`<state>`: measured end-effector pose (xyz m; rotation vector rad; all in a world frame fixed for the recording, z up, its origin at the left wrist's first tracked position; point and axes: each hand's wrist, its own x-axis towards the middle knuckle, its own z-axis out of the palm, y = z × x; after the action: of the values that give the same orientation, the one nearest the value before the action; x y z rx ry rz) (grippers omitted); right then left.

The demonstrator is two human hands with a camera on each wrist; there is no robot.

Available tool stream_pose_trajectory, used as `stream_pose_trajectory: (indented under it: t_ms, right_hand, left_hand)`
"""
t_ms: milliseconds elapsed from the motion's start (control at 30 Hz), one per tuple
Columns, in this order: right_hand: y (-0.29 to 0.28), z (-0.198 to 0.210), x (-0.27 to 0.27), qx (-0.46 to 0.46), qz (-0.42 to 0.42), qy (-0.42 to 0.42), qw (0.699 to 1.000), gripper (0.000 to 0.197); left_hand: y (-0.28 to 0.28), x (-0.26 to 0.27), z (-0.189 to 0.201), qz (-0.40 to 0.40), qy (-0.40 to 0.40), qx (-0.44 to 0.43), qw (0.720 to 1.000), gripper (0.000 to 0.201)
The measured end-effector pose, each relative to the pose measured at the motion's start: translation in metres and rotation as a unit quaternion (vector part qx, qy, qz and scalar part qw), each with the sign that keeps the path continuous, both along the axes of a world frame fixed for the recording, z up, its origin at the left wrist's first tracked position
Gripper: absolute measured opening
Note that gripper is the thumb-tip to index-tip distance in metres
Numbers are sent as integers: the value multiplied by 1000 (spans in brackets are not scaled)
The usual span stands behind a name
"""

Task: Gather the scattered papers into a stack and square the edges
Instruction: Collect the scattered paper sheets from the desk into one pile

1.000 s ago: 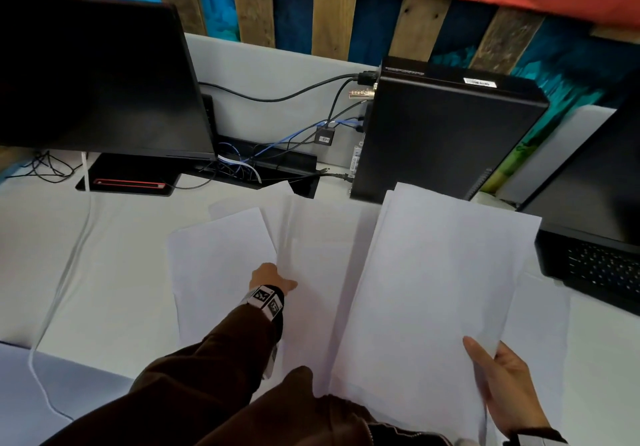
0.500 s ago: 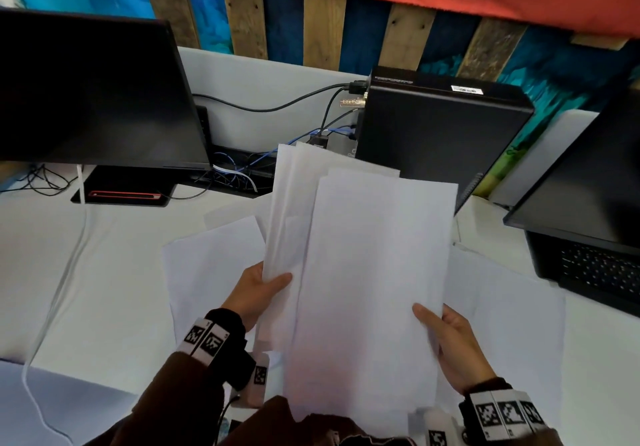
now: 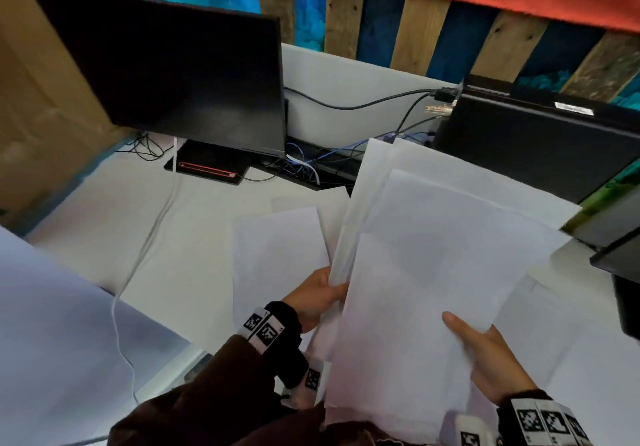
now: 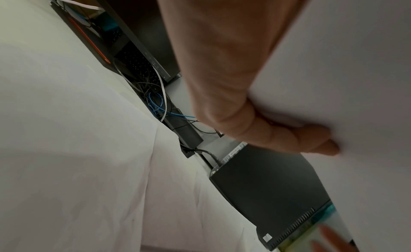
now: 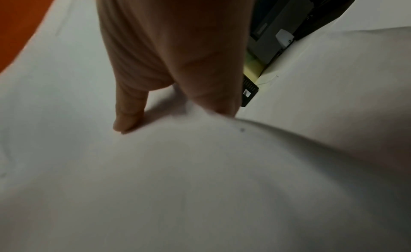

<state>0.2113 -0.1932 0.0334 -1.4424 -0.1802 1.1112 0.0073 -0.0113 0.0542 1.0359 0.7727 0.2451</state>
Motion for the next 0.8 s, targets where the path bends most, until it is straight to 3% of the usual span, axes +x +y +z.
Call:
stream_pose_trajectory:
  t_ms: [67, 133, 200, 233, 300, 333, 367, 400, 467, 533, 700, 800]
  right_hand:
    - [1, 3, 0, -10, -2, -14, 1000, 23]
    - [2, 6, 2, -3, -11, -23, 1000, 19]
    - [1, 7, 7, 23, -36, -19, 999, 18]
    - [0, 8, 9, 32, -50, -18, 998, 19]
    - [-4, 11, 14, 45, -69, -20, 996, 22]
    - [-6, 10, 17, 49, -77, -24, 996, 24]
    - [-8, 11, 18, 53, -81, -24, 995, 24]
    - [-9, 12, 18, 54, -85, -24, 995, 23]
    - [-10, 14, 18, 54, -87, -23, 994, 24]
    - [-9, 13, 16, 53, -88, -18, 995, 31]
    - [1, 16, 6, 39, -75, -2, 996, 41]
    - [10, 15, 1, -9, -64, 3, 998, 93]
  left_hand:
    - [1, -3, 1, 4, -1, -9, 1000, 14]
    - [10, -13, -2, 18, 12, -12, 1000, 23]
    - [30, -29, -15, 79, 130, 59, 987, 43]
    - [44, -40, -28, 118, 243, 122, 955, 56]
    - [63, -61, -51, 130, 497, 215, 830, 83]
    - [68, -70, -60, 116, 583, 225, 772, 93]
    - [71, -75, -65, 93, 627, 220, 741, 100]
    - [72, -78, -68, 79, 643, 213, 732, 104]
    - [77, -79, -74, 121, 589, 172, 780, 103]
    - [81, -80, -77, 146, 533, 147, 820, 88]
    - [72, -90, -76, 162, 446, 190, 859, 41]
    - [64, -98, -53, 192, 393, 279, 855, 19]
